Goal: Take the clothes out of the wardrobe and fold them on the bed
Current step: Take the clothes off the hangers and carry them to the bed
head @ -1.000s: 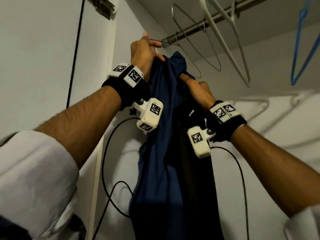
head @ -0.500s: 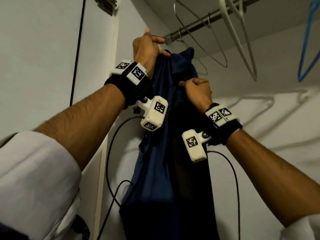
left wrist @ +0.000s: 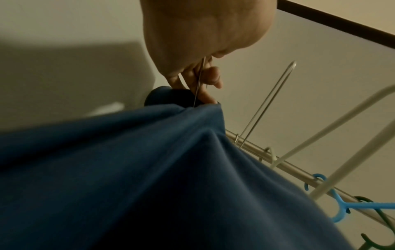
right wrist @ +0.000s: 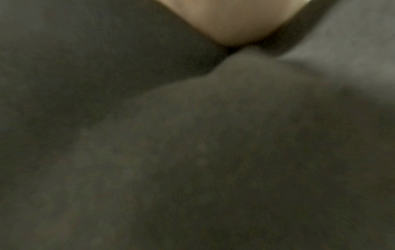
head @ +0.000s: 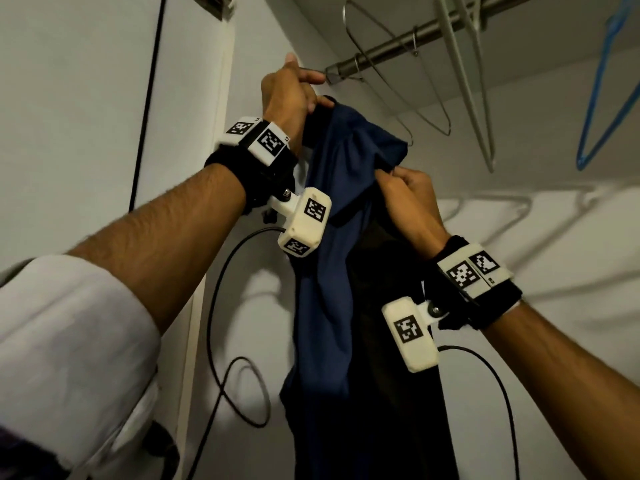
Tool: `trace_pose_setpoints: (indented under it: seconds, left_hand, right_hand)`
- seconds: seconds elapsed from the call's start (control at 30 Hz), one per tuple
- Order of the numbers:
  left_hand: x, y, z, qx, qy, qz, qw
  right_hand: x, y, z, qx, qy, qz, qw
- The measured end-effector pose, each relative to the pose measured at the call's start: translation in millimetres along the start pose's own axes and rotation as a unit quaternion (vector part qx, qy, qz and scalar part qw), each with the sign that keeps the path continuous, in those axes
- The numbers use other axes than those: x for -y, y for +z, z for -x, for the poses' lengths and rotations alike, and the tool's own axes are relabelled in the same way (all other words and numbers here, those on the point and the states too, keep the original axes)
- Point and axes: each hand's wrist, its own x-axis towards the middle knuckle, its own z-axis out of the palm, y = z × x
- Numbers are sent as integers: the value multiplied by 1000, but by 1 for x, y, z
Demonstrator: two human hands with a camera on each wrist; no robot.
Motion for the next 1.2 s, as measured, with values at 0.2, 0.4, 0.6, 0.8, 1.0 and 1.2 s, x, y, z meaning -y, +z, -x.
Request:
trace_pose_setpoints:
  seconds: [0.2, 0.4, 0.6, 0.8, 1.0, 1.2]
  left_hand:
    - [-1, 3, -3, -13, -12, 2, 1000]
    - [2, 3, 1, -4, -19, -8, 1000]
    - [3, 2, 1, -5, -17, 4, 1000]
    - [0, -2, 3, -11, -26, -2, 1000]
    - [6, -2, 2, -27, -28, -51, 998]
    - [4, -7, 12, -38, -56, -68, 995]
  right_hand:
    - [17, -10, -12, 36, 69, -55, 995]
    - [26, 21, -37, 99, 169, -101, 975]
    - [23, 28, -17, 27, 135, -36, 990]
    - [17, 7, 39, 47, 91, -3, 995]
    - [7, -19, 83, 61, 85, -34, 994]
    - [4, -36, 97, 63, 92, -35, 993]
